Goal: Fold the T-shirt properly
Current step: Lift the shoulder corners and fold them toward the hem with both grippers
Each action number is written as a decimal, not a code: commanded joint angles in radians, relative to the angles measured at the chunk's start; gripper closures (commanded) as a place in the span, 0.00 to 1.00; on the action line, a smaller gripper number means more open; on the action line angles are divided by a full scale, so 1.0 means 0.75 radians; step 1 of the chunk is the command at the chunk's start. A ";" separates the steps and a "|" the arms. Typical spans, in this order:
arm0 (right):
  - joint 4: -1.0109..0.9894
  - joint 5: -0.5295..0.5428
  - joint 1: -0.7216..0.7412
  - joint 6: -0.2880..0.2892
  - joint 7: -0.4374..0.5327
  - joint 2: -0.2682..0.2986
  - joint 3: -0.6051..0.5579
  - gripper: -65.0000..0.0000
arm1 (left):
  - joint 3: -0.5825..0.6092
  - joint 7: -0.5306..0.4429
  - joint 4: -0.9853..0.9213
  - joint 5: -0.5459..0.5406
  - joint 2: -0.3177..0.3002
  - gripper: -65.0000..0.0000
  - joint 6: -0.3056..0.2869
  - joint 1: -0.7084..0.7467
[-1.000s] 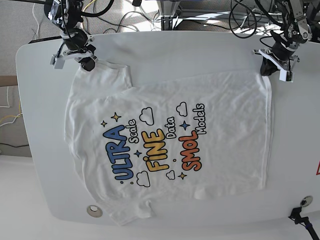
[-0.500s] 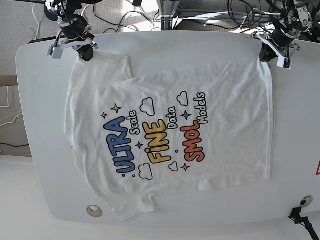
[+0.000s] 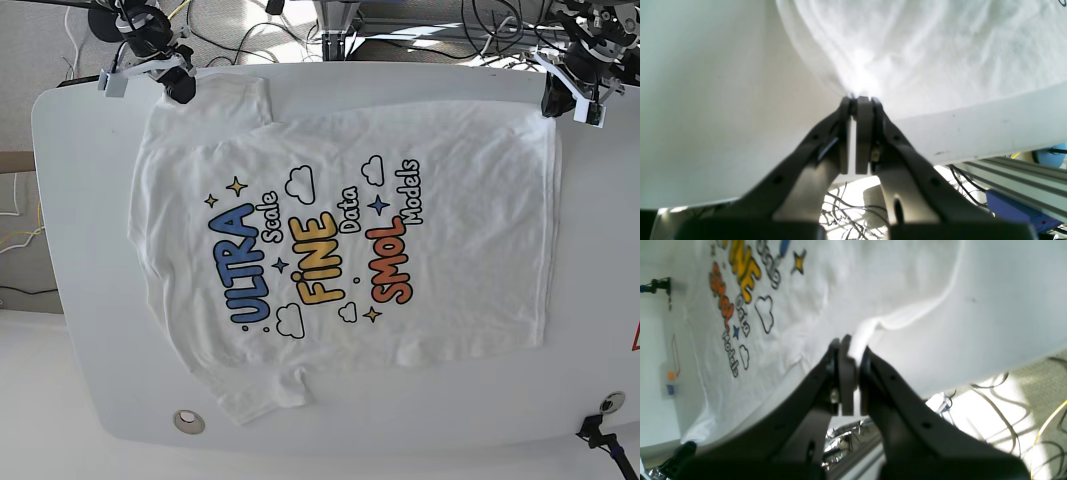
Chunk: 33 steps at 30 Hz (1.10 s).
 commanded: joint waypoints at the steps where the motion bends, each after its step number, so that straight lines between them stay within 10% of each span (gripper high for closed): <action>1: 0.029 0.061 0.017 0.012 0.027 0.039 0.010 1.00 | -0.005 -0.032 0.027 -0.022 -0.016 1.00 0.002 -0.040; 14: -0.065 0.104 0.455 0.008 -0.114 0.135 0.008 1.00 | -0.001 0.391 0.022 -0.014 -0.016 1.00 0.004 -0.504; 33: -0.579 0.104 1.014 0.014 -0.118 0.210 -0.004 1.00 | 0.073 0.408 -0.395 0.128 -0.016 1.00 0.004 -0.975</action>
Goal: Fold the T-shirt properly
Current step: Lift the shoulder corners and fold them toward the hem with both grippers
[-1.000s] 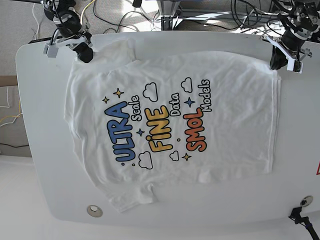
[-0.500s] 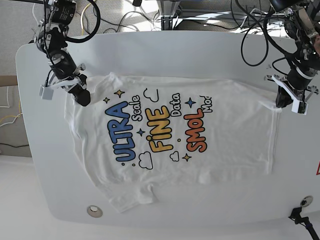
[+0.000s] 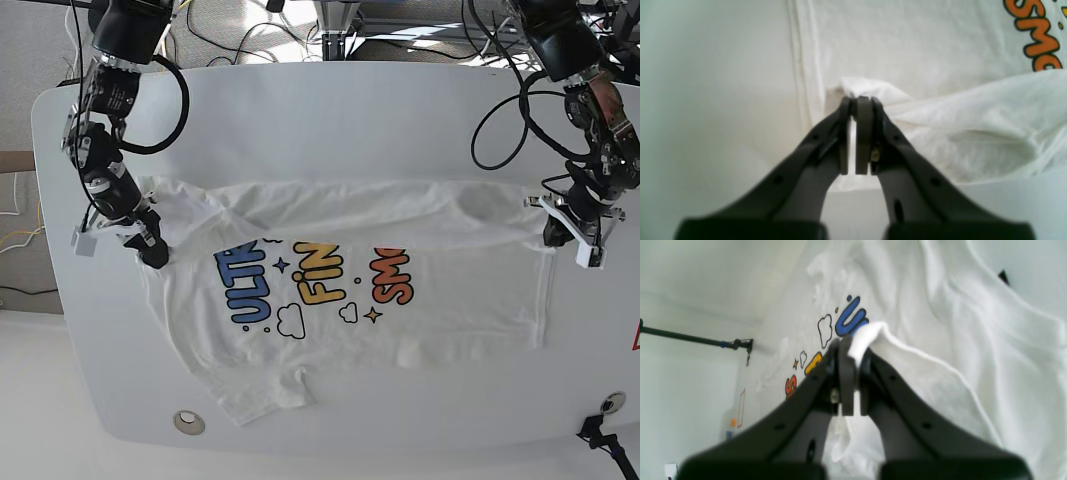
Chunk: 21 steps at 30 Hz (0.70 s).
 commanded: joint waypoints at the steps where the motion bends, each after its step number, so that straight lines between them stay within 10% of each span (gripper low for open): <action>1: -0.024 0.023 0.051 0.019 0.028 0.022 0.004 1.00 | -0.004 -0.028 -0.007 -0.017 -0.024 1.00 0.000 -0.049; 21: -0.364 0.021 0.303 0.025 0.030 0.022 0.002 1.00 | 0.116 -0.190 -0.281 0.139 -0.051 1.00 -0.002 -0.233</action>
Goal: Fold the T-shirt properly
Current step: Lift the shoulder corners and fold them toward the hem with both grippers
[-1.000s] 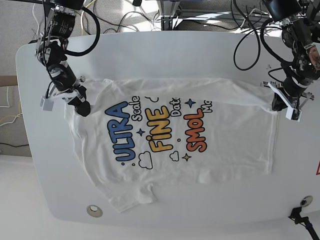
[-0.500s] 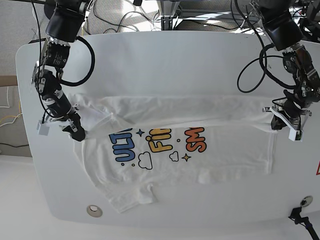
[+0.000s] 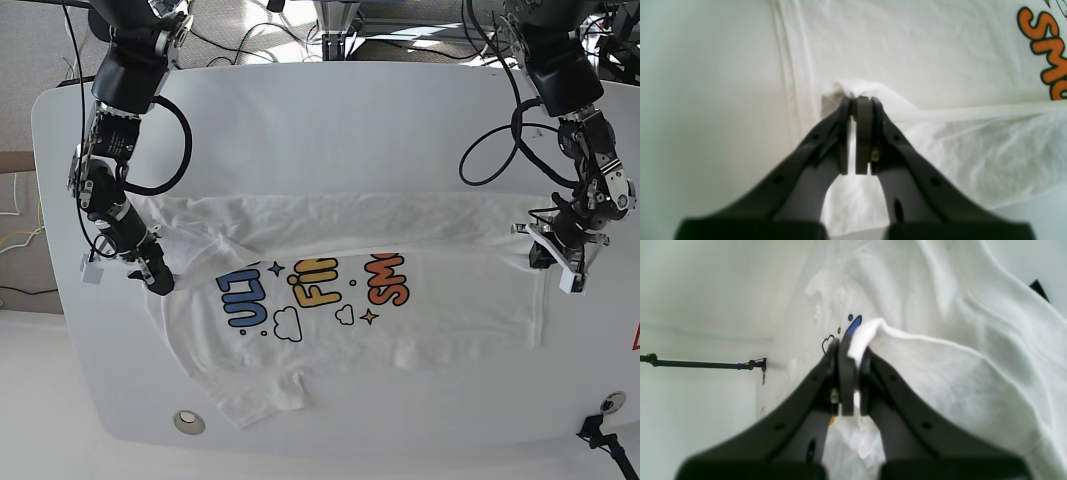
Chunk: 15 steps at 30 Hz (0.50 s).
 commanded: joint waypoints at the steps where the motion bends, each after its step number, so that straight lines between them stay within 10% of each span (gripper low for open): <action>1: 0.022 0.021 0.038 0.017 0.019 0.019 0.002 1.00 | -0.007 -0.041 0.007 -0.008 -0.043 1.00 -0.003 -0.043; 7: 0.019 -0.174 0.120 0.003 0.019 0.010 -0.057 0.99 | -0.005 -0.043 -0.012 -0.006 -0.082 1.00 -0.003 -0.092; 12: 0.026 -0.352 0.179 0.005 0.017 0.013 -0.061 0.30 | -0.005 -0.043 -0.006 0.021 -0.117 0.30 0.003 -0.131; 15: 0.038 -0.356 0.177 0.005 0.015 0.047 -0.061 0.21 | -0.005 -0.045 0.001 0.064 -0.127 0.12 0.003 -0.168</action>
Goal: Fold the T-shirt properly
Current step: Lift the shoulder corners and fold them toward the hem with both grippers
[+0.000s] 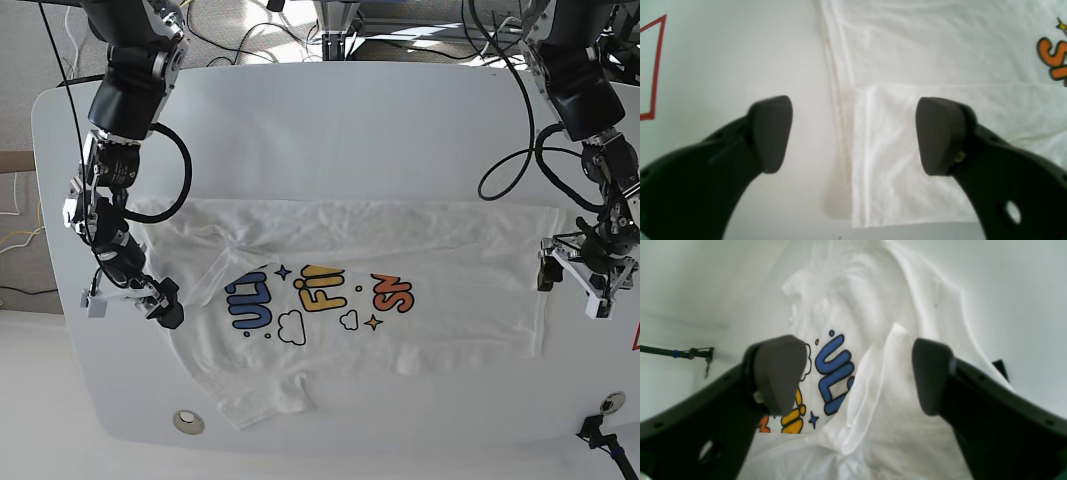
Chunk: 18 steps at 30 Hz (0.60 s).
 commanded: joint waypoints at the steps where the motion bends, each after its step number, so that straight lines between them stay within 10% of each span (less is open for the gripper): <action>1: 0.061 0.021 0.025 0.015 0.014 0.067 0.002 0.21 | -0.006 -0.035 0.047 0.001 -0.049 0.11 0.001 -0.046; 18: 0.462 -0.098 -0.441 0.029 -0.072 0.346 0.000 0.21 | -0.006 -0.391 0.368 0.003 -0.113 0.11 -0.007 0.451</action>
